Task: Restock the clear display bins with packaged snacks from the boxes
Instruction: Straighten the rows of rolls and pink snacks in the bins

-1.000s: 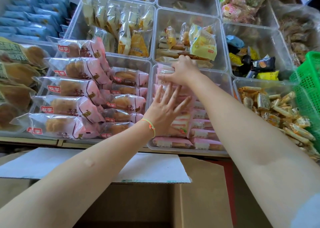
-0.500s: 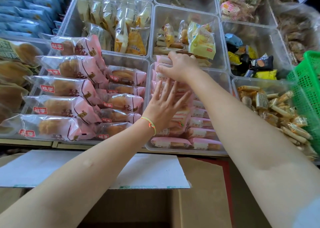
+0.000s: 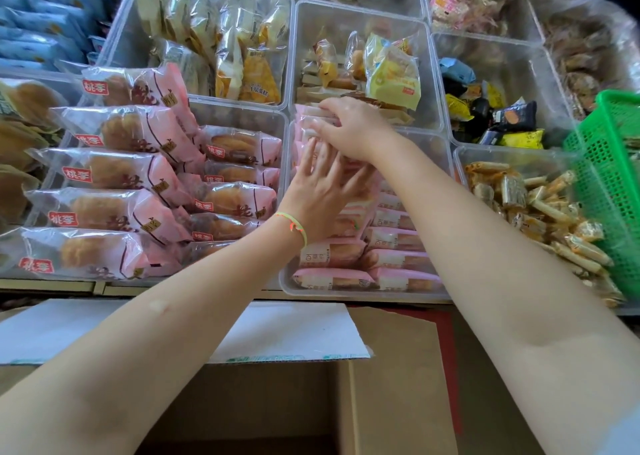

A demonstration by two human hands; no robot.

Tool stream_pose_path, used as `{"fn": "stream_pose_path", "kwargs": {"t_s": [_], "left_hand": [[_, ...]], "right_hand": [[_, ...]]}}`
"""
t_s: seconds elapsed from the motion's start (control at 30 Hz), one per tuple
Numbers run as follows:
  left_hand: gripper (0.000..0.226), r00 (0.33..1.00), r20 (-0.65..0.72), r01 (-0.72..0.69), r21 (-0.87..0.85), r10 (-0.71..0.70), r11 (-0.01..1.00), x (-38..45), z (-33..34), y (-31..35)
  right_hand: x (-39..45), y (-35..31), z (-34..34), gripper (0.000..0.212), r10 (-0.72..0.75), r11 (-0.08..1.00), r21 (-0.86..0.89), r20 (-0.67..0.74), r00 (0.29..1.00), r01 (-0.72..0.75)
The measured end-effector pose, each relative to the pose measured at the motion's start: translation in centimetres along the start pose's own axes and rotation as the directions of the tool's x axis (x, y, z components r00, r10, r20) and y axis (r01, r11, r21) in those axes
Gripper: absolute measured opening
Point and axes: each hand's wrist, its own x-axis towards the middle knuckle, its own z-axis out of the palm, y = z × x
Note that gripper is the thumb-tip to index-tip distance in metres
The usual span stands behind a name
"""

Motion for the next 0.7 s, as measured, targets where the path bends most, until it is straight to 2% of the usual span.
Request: {"fn": "stream_pose_path", "kwargs": {"t_s": [0.07, 0.17, 0.23, 0.27, 0.3, 0.37, 0.4, 0.43, 0.47, 0.53, 0.6, 0.67, 0.7], "left_hand": [[0.102, 1.000, -0.007, 0.008, -0.016, -0.008, 1.000, 0.1, 0.2, 0.2], [0.094, 1.000, -0.014, 0.028, 0.004, -0.028, 1.000, -0.7, 0.8, 0.8], [0.091, 0.999, 0.051, 0.011, 0.061, -0.015, 0.998, -1.7, 1.1, 1.2], [0.090, 0.996, 0.088, -0.006, 0.083, -0.002, 0.997, -2.1, 1.1, 1.4], [0.089, 0.993, 0.116, -0.016, 0.094, 0.005, 0.995, -2.3, 1.1, 1.4], [0.089, 0.991, 0.131, -0.011, 0.086, 0.000, 0.996, -2.4, 0.5, 1.2], [0.090, 0.990, 0.138, -0.011, 0.078, 0.000, 0.997, -2.3, 0.2, 1.0], [0.094, 0.988, 0.157, -0.018, 0.076, 0.006, 0.997, -2.0, -0.1, 0.8], [0.102, 0.983, 0.185, -0.023, 0.073, 0.009, 0.997, -1.7, -0.3, 0.6], [0.125, 0.974, 0.226, -0.017, 0.065, 0.002, 0.998, -1.3, -0.6, 0.3], [0.140, 0.971, 0.238, -0.023, 0.057, 0.009, 0.998, -1.2, -0.7, 0.1], [0.144, 0.968, 0.249, -0.057, 0.053, 0.042, 0.997, -1.5, -0.7, -0.6], [0.143, 0.964, 0.260, -0.072, 0.057, 0.055, 0.996, -1.7, -0.8, -1.0]], "right_hand": [[-0.2, 0.2, 0.2, 0.050, 0.004, 1.000, 0.028, -0.020, 1.000, -0.004], [-0.7, 0.3, 0.7, 0.050, 0.000, 0.999, 0.048, -0.045, 0.999, 0.002], [-2.0, 0.6, 1.0, 0.048, -0.011, 0.996, 0.086, -0.121, 0.993, 0.022], [-3.0, 1.0, 1.4, 0.045, 0.008, 0.991, 0.132, -0.201, 0.979, 0.019], [-4.2, 1.4, 1.9, 0.043, 0.063, 0.980, 0.197, -0.309, 0.949, 0.000], [-7.3, 2.0, 3.4, 0.036, 0.264, 0.928, 0.365, -0.511, 0.818, -0.071], [-8.9, 2.4, 4.3, 0.032, 0.380, 0.883, 0.455, -0.539, 0.752, -0.121], [-10.4, 2.6, 5.1, 0.029, 0.472, 0.832, 0.528, -0.512, 0.718, -0.170], [-11.9, 2.6, 5.9, 0.027, 0.528, 0.783, 0.582, -0.437, 0.728, -0.219], [-14.3, 2.8, 7.3, 0.028, 0.549, 0.698, 0.654, -0.228, 0.804, -0.291], [-15.5, 2.9, 8.0, 0.040, 0.476, 0.645, 0.684, -0.011, 0.879, -0.341], [-15.6, 3.3, 8.3, 0.053, 0.407, 0.698, 0.602, 0.114, 0.906, -0.389], [-15.5, 3.5, 8.2, 0.049, 0.409, 0.733, 0.543, 0.131, 0.903, -0.410]]}}
